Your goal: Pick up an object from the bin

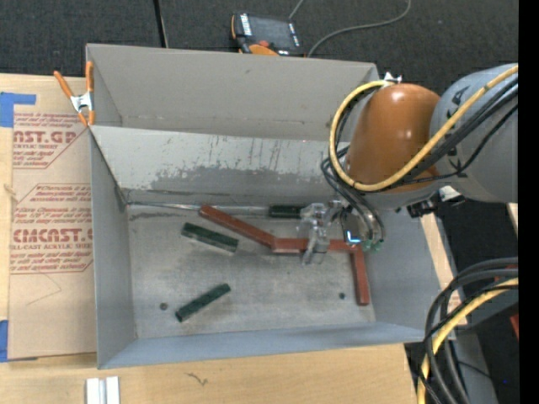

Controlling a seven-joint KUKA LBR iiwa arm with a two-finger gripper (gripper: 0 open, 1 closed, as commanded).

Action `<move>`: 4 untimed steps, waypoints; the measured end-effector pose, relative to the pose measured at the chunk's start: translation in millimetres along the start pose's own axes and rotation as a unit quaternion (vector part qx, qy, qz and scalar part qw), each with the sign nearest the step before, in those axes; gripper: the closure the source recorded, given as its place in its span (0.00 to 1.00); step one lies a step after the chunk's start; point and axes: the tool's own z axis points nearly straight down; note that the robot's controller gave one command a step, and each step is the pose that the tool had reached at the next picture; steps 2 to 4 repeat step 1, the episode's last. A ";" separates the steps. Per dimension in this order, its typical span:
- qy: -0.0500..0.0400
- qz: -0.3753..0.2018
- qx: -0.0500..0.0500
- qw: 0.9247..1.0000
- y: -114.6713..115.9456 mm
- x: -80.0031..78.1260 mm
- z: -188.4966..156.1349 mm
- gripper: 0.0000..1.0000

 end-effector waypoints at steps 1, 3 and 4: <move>0.002 0.000 0.000 1.000 0.6 -0.4 -3.9 1.00; 0.002 0.000 0.000 1.000 0.6 -0.4 -3.9 1.00; 0.002 0.000 0.000 1.000 0.6 -0.4 -3.9 1.00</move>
Offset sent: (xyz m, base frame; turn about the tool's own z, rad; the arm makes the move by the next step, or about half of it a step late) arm 0.0000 -0.0002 0.0041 0.0000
